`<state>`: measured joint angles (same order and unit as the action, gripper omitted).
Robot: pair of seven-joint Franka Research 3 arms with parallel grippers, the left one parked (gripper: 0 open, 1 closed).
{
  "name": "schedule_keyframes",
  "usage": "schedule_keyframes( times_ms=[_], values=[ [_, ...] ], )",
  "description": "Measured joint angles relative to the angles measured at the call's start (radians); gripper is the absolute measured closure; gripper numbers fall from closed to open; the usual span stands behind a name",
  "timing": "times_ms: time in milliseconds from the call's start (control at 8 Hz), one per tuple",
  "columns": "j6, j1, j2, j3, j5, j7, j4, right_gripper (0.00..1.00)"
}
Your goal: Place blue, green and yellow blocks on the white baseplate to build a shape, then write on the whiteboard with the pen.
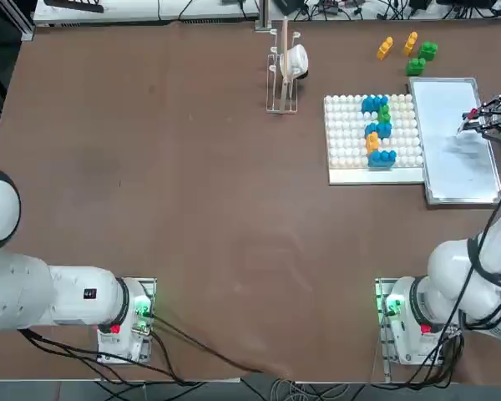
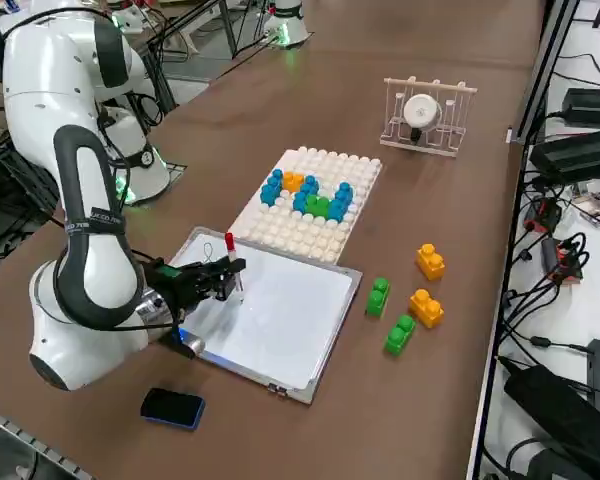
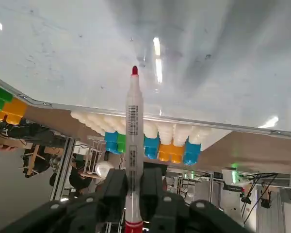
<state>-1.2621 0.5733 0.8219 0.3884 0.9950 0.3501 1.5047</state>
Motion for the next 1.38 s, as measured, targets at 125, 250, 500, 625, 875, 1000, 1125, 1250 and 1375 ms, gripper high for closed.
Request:
schedule_keyframes(
  times_ms=[125,250,500,625,875,1000,1125,1250,1375],
  values=[
    [0.000,0.000,0.000,0.000,0.000,0.000,0.000,0.81],
    [0.000,0.000,0.001,0.000,0.000,0.000,0.000,0.81],
    [0.000,0.000,0.008,-0.002,0.000,-0.002,0.000,0.81],
    [0.000,0.000,0.010,-0.004,0.000,-0.003,0.000,0.81],
    [0.000,-0.001,0.013,-0.009,0.000,-0.003,0.000,0.81],
    [0.000,-0.004,0.015,-0.012,0.002,-0.003,0.002,0.81],
    [0.002,-0.006,0.018,-0.015,0.006,-0.003,0.005,0.81],
    [0.006,-0.007,0.022,-0.016,0.012,-0.003,0.010,0.81],
    [0.007,-0.008,0.023,-0.019,0.018,-0.003,0.017,0.81]
  ],
)
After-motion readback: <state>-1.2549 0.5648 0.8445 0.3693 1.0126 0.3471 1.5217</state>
